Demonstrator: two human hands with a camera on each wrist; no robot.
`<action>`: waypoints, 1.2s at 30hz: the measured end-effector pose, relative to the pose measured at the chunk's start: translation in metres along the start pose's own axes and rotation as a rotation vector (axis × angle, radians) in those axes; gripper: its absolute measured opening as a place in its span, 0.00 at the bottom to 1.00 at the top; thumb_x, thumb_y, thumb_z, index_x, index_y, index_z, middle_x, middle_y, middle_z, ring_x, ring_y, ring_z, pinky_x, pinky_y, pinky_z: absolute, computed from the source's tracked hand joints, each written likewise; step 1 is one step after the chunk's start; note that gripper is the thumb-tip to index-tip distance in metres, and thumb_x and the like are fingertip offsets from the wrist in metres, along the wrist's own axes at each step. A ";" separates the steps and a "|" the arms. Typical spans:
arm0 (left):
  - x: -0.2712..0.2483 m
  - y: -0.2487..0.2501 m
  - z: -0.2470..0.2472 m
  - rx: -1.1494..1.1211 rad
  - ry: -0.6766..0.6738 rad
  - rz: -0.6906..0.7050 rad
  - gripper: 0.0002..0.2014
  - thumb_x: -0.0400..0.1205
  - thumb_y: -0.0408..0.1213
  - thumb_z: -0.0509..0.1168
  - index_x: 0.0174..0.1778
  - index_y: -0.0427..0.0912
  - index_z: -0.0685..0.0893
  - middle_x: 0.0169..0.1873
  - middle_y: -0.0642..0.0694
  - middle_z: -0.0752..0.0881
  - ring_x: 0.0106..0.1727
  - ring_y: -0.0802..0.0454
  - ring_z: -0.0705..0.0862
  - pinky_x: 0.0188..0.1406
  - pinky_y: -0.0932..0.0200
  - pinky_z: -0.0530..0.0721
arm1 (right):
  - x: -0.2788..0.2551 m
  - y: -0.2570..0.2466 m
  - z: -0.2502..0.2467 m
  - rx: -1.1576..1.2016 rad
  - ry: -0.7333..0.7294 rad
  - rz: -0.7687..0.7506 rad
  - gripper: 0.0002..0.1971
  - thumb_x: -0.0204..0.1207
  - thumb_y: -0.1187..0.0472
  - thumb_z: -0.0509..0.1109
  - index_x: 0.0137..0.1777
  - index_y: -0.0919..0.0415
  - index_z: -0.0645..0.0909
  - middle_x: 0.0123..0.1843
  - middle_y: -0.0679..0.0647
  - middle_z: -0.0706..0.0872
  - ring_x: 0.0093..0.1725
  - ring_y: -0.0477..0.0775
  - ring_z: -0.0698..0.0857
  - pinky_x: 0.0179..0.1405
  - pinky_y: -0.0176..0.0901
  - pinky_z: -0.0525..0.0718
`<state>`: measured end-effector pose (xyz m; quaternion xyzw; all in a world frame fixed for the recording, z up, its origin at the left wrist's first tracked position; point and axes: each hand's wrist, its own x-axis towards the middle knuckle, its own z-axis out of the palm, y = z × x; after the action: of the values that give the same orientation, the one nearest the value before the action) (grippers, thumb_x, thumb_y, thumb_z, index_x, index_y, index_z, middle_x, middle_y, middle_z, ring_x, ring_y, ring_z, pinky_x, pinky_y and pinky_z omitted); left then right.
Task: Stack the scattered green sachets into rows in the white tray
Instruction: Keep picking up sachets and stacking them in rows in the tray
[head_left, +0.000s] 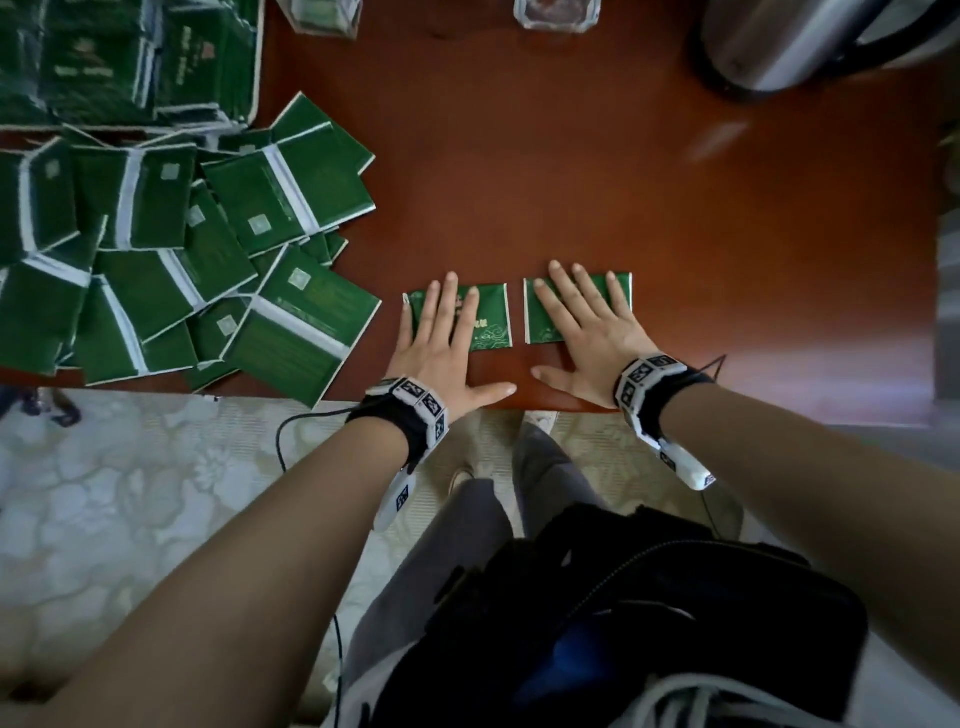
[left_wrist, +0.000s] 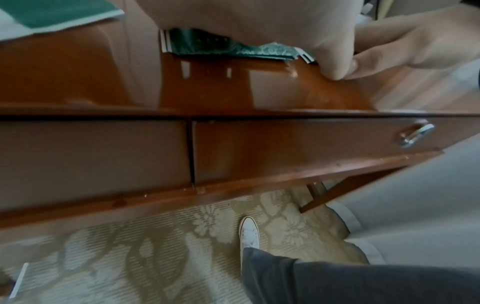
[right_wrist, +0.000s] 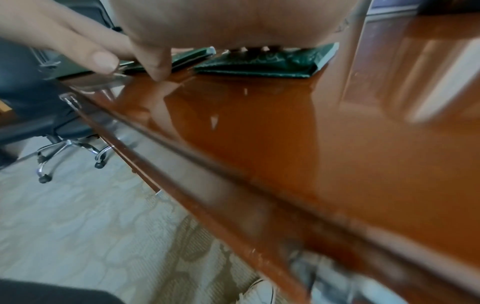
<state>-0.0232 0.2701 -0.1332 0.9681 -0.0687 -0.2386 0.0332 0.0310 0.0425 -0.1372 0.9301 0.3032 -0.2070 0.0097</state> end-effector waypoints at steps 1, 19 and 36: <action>-0.006 0.001 0.006 0.007 0.020 0.019 0.62 0.67 0.84 0.44 0.86 0.43 0.33 0.84 0.41 0.29 0.85 0.41 0.32 0.83 0.32 0.45 | -0.008 -0.007 0.005 0.004 0.003 0.012 0.52 0.73 0.24 0.50 0.87 0.54 0.34 0.88 0.55 0.33 0.87 0.60 0.39 0.84 0.67 0.42; -0.074 -0.021 -0.004 0.063 0.205 0.126 0.13 0.84 0.42 0.65 0.63 0.47 0.80 0.59 0.43 0.82 0.60 0.38 0.81 0.55 0.43 0.76 | -0.086 -0.106 0.000 0.206 0.040 0.359 0.36 0.75 0.70 0.68 0.82 0.55 0.62 0.74 0.61 0.77 0.70 0.67 0.78 0.65 0.58 0.77; -0.184 -0.060 -0.193 0.048 0.221 -0.246 0.20 0.84 0.43 0.68 0.71 0.43 0.76 0.58 0.37 0.85 0.57 0.36 0.84 0.50 0.47 0.85 | -0.067 -0.145 -0.196 0.209 0.221 0.114 0.18 0.79 0.70 0.59 0.66 0.56 0.79 0.46 0.60 0.79 0.41 0.64 0.81 0.40 0.49 0.81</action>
<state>-0.0875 0.3627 0.1154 0.9901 0.0488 -0.1312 -0.0120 -0.0258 0.1521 0.0841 0.9589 0.2260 -0.1327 -0.1089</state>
